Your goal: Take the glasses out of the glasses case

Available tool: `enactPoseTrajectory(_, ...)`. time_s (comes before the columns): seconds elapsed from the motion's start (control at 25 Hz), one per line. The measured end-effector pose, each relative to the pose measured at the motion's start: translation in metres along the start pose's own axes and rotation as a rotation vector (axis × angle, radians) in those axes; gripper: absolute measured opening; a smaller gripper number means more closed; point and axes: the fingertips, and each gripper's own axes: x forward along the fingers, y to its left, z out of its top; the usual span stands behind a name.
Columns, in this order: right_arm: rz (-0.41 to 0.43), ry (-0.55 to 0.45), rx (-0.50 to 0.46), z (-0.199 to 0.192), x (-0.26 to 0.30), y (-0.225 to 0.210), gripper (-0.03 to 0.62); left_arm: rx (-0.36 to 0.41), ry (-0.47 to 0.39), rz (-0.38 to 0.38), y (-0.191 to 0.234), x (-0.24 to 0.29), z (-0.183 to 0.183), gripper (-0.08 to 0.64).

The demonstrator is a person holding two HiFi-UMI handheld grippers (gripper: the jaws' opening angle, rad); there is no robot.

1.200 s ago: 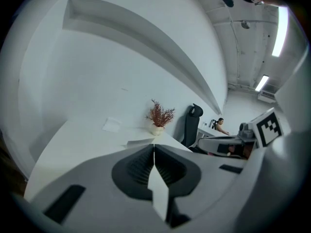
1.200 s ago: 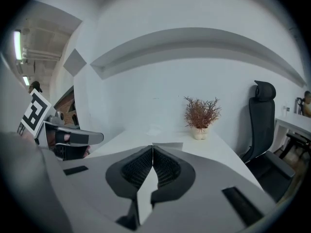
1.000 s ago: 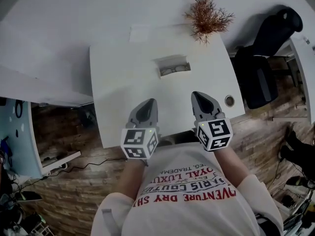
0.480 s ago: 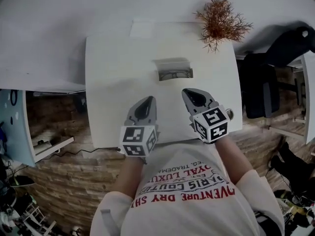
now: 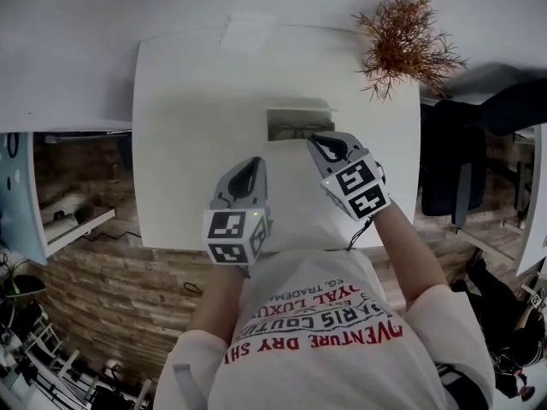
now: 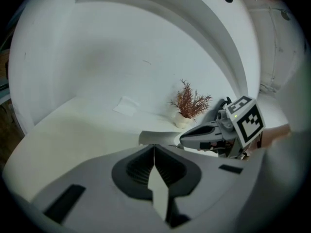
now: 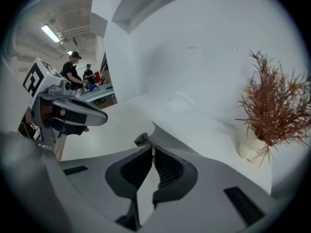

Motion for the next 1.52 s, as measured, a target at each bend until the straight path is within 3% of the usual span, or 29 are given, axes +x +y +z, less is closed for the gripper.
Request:
enactPoseTrajectory(0.12,0.028,0.049,-0.073,-0.007,0.018,-0.004,0.023,0.008,0.014,0.015,0.002,0.005,-0.002,0.009)
enactPoseTrajectory(0.2,0.041,0.088,-0.136,-0.014,0.029,-0.006,0.092,0.012,0.03,0.018,0.002,0.006,-0.007,0.009)
enactPoseTrajectory(0.68,0.047,0.227,-0.492,-0.026,0.065,-0.014,0.084,0.001,0.097,0.017,0.002,0.013,-0.032,0.009)
enactPoseTrajectory(1.2,0.068,0.231,-0.578,-0.029,0.065,-0.017,0.032,-0.005,0.086,0.008,0.007,0.019,-0.023,0.009)
enactPoseTrajectory(1.52,-0.02,0.121,-0.556,-0.004,0.046,-0.027,0.029,0.0,0.071,-0.004,0.002,0.013,-0.019,0.009)
